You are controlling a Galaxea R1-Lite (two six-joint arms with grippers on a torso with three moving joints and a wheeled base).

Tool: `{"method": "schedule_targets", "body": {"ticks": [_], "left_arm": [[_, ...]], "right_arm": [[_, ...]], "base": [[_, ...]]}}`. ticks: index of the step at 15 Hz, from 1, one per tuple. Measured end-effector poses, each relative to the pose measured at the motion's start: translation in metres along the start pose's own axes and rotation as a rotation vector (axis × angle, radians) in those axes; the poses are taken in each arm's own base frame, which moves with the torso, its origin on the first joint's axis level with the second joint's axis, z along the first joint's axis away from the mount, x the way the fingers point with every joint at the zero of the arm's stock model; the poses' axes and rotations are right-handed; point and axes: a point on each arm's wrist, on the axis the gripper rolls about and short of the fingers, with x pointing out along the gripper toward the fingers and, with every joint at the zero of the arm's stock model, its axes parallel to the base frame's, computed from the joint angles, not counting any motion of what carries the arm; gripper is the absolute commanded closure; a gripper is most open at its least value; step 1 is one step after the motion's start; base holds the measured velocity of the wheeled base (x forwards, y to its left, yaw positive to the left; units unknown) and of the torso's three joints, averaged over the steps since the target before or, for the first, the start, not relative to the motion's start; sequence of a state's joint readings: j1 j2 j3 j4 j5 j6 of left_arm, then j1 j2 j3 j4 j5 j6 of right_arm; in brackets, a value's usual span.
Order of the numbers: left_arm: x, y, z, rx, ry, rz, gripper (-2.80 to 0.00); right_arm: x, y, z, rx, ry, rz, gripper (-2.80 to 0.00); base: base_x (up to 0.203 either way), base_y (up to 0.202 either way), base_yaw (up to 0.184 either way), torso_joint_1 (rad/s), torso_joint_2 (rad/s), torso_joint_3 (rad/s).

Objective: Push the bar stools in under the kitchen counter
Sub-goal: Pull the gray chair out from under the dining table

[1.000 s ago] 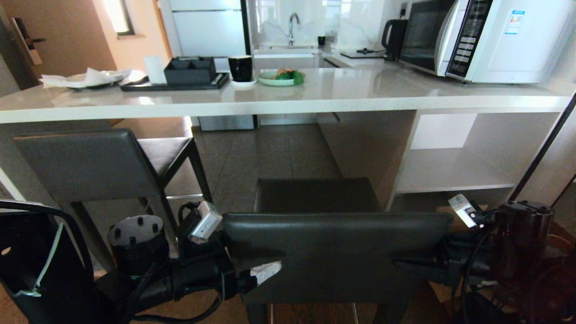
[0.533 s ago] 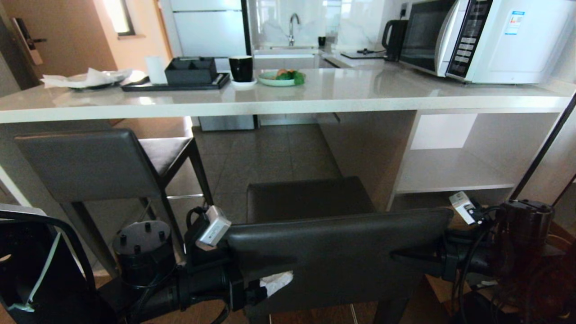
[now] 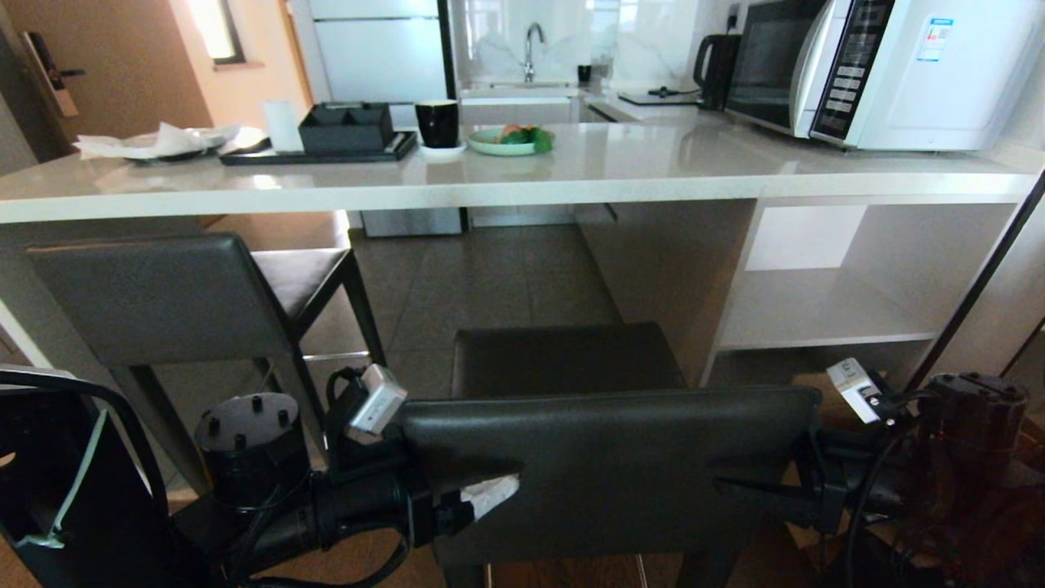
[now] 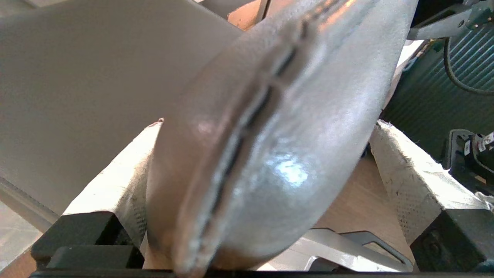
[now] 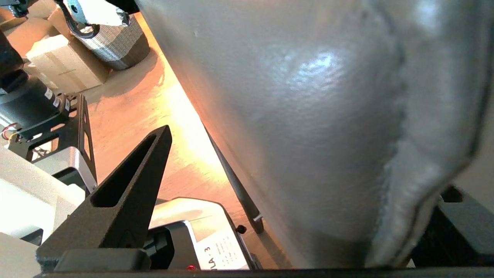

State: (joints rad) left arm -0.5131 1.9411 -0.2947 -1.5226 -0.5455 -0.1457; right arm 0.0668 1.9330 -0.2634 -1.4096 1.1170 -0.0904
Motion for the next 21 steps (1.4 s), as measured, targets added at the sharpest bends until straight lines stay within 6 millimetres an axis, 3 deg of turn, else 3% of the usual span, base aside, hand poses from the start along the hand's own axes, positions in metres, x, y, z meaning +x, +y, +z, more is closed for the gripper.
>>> {"method": "schedule_targets", "body": {"ticks": [8, 13, 21], "left_arm": [[-0.012, -0.005, -0.001, -0.01, 0.01, 0.012, -2.8], [-0.037, 0.001, 0.0, -0.029, 0.008, 0.081, -2.8], [-0.081, -0.024, 0.004, -0.008, -0.019, 0.122, -2.8]], "right_arm": [[-0.011, -0.003, 0.002, 0.004, -0.012, -0.041, -2.8], [-0.037, -0.012, 0.003, 0.02, -0.032, -0.127, -2.8], [-0.089, -0.013, 0.002, 0.044, -0.067, -0.326, -2.8]], "base": [[0.0, 0.0, 0.0, 0.0, 0.0, 0.0], [0.0, 0.0, 0.0, 0.0, 0.0, 0.0], [0.0, 0.0, 0.0, 0.0, 0.0, 0.0]]}}
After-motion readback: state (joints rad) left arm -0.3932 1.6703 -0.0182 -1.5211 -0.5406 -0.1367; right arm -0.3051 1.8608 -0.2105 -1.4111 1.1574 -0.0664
